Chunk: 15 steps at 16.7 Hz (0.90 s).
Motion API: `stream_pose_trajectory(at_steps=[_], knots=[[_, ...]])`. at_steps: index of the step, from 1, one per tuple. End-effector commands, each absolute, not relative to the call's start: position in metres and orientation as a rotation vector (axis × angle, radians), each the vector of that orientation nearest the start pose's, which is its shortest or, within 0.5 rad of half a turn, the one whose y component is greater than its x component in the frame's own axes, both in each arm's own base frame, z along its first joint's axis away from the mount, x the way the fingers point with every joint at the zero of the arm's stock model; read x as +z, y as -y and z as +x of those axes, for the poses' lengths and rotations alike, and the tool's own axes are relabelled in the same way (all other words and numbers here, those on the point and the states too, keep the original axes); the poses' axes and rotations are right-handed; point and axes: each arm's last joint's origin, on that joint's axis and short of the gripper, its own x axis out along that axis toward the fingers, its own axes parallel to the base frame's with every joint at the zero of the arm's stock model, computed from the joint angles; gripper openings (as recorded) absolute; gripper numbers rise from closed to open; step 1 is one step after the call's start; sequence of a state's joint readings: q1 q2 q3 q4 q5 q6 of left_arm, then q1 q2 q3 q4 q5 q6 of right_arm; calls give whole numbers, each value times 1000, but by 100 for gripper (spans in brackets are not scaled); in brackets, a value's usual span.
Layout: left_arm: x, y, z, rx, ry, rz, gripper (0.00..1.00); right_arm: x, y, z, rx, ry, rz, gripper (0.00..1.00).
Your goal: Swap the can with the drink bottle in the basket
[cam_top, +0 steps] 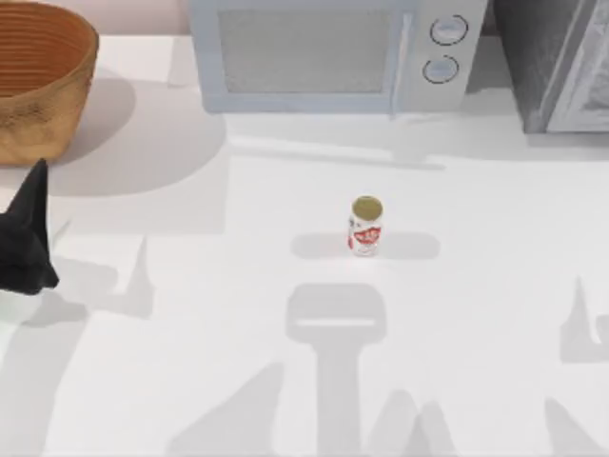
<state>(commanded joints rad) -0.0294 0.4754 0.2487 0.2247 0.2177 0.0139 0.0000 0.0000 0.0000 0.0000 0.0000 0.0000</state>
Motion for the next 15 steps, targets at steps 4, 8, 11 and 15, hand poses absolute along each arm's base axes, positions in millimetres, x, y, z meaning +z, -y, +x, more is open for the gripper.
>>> stream_pose_trajectory(at_steps=[4, 8, 11, 15], knots=[[186, 4, 113, -86, 12, 3, 100, 160, 1, 106, 0, 0, 0, 100], [162, 1, 106, -6, 2, 0, 100, 160, 1, 106, 0, 0, 0, 100], [160, 1, 106, 0, 0, 0, 100, 160, 1, 106, 0, 0, 0, 100], [161, 2, 106, -4, 1, 0, 100, 160, 1, 106, 0, 0, 0, 100]])
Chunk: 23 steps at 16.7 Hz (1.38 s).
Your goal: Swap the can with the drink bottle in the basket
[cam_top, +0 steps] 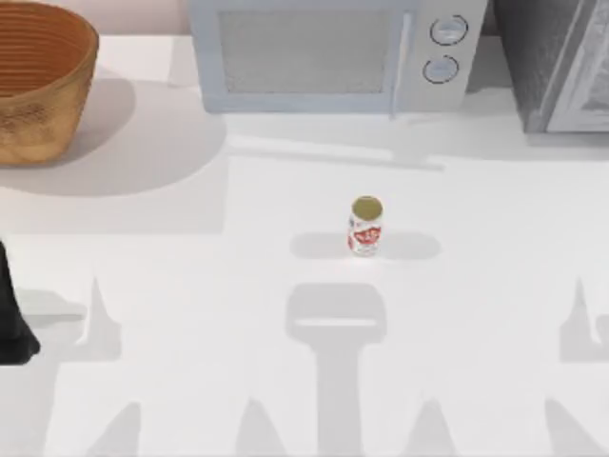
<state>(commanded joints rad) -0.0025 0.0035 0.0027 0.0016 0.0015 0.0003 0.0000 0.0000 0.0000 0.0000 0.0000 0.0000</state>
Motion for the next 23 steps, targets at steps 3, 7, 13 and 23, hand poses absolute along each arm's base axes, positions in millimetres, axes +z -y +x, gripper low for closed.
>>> stream_pose_trajectory(at_steps=[3, 7, 13, 23], knots=[[153, 0, 110, 6, -44, 1, 100, 160, 1, 106, 0, 0, 0, 100], [143, -5, 120, 14, -107, 4, 100, 160, 1, 106, 0, 0, 0, 100], [137, -18, 141, 5, -135, 12, 100, 160, 1, 106, 0, 0, 0, 100], [102, -53, 164, -12, -165, 16, 100, 160, 1, 106, 0, 0, 0, 100]])
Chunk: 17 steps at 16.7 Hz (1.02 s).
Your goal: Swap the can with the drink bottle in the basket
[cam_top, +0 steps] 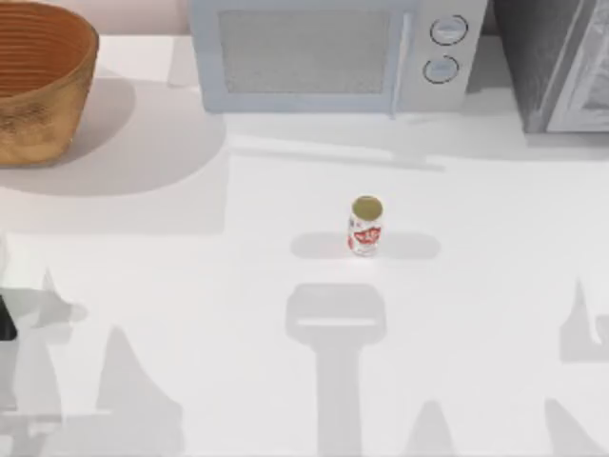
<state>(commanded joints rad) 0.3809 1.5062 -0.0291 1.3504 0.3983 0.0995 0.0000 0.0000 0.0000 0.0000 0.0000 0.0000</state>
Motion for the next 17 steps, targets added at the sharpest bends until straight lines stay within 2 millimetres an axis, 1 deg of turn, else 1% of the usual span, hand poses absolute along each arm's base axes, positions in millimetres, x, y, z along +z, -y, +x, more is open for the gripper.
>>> stream_pose_trajectory(at_steps=[7, 10, 14, 15, 17], knots=[[76, -67, 160, -18, -194, 5, 100, 160, 1, 106, 0, 0, 0, 100], [72, -69, 158, -19, -200, 2, 100, 160, 1, 106, 0, 0, 0, 100], [71, -69, 158, -19, -201, 2, 100, 160, 1, 106, 0, 0, 0, 100], [64, -67, 155, -24, -255, -28, 100, 160, 1, 106, 0, 0, 0, 100], [66, -68, 159, -23, -235, -15, 100, 160, 1, 106, 0, 0, 0, 100]])
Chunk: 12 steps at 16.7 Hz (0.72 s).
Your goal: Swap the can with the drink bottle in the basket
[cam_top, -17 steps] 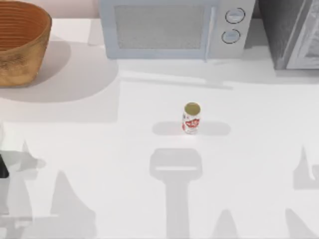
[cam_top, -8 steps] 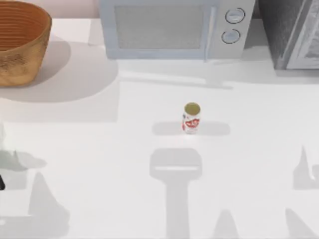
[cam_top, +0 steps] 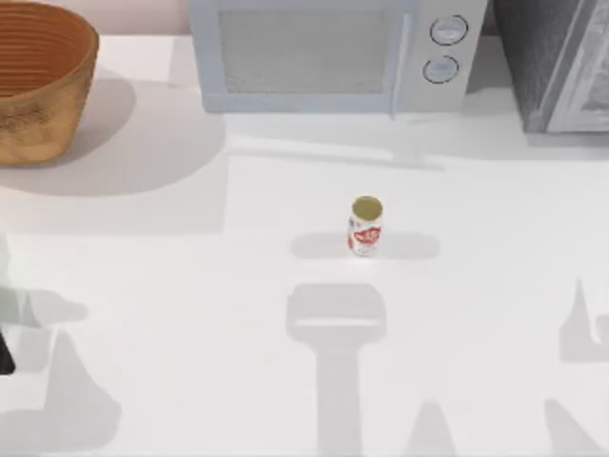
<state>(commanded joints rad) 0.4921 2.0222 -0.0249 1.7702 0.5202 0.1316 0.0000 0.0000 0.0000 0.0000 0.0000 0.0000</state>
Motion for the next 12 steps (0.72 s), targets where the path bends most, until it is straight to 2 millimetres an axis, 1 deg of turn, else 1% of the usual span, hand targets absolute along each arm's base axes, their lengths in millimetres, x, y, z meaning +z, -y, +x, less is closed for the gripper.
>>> stream_pose_trajectory(at_steps=[3, 12], knots=[[68, -71, 168, -19, -201, 4, 100, 160, 1, 106, 0, 0, 0, 100], [61, -70, 204, -19, -201, 2, 100, 160, 1, 106, 0, 0, 0, 100]])
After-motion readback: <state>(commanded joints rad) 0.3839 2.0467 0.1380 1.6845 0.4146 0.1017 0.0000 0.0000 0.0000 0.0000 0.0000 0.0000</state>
